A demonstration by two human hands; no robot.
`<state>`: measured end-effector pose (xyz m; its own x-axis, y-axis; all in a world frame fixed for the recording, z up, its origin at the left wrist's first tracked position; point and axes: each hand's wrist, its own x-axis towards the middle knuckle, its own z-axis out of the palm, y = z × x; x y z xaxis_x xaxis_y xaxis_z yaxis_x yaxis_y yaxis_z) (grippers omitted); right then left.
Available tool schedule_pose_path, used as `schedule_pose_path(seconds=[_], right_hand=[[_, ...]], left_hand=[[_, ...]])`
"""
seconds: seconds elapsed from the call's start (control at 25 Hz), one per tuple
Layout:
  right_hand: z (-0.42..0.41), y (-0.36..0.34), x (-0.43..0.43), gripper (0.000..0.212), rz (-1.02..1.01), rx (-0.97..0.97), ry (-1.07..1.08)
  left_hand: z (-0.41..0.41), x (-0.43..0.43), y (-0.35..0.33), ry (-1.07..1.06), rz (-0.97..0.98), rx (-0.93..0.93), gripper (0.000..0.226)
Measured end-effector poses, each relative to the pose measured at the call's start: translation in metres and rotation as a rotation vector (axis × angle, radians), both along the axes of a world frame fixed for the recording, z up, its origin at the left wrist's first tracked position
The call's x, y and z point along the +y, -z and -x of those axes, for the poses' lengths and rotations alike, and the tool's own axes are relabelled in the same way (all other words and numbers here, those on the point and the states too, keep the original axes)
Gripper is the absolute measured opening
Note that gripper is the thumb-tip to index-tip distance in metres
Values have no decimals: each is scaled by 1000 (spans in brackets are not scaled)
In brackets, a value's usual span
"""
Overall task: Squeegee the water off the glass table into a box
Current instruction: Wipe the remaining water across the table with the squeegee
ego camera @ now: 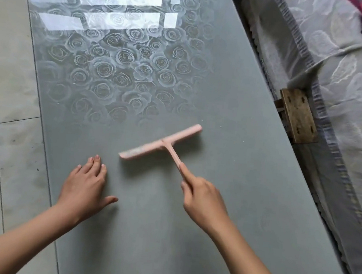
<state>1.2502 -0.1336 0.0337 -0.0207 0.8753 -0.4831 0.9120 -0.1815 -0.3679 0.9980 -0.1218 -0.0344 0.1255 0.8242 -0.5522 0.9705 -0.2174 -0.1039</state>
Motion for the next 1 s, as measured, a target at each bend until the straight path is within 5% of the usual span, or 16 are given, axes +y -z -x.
schedule_pose_path(seconds=[0.16,0.44,0.68,1.0], right_hand=[[38,3,71,51,-47,45,-12],[1,-16,4,53,26,-42,-23],[49,-13,69,52,-86,74,53],[-98,-65,-124,43,-96,152,269]], left_hand=[[0,8,-6,3,39,-41,89],[11,9,-4,12,29,-124,65],[3,5,-2,-72,152,-98,73],[-59,-18,-26,-72,126,-94,78]])
